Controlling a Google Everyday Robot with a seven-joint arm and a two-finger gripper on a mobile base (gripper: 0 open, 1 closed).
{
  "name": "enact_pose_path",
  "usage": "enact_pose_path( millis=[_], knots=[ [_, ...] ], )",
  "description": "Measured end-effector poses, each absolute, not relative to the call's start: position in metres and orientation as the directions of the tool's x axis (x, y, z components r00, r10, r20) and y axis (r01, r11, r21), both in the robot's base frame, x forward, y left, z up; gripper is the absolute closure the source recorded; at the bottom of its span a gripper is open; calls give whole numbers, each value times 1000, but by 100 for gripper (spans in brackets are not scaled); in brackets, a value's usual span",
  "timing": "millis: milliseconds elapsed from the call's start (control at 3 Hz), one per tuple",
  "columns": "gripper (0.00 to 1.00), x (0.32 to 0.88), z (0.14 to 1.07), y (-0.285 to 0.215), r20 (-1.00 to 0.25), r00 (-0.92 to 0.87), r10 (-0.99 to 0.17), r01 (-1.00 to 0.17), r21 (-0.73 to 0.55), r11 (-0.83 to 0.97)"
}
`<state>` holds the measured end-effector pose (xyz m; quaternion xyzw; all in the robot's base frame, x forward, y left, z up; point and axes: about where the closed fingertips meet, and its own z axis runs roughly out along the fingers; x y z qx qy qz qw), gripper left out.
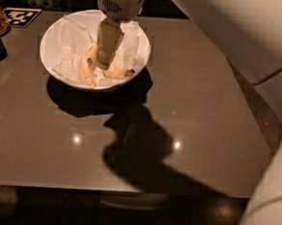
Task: Pick banana from white bowl
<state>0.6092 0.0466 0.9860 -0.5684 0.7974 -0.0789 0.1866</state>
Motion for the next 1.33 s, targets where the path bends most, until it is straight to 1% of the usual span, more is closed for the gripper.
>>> enact_pose_path(
  millis=[333, 667, 1000, 1333],
  knots=[
    [7, 622, 974, 66, -191, -260, -946, -899, -311, 310],
    [17, 638, 961, 70, -177, -271, -946, -906, -284, 313],
    [24, 648, 946, 73, -162, -282, -946, -915, -252, 316],
    [28, 654, 929, 77, -148, -287, -946, -924, -215, 315]
  ],
)
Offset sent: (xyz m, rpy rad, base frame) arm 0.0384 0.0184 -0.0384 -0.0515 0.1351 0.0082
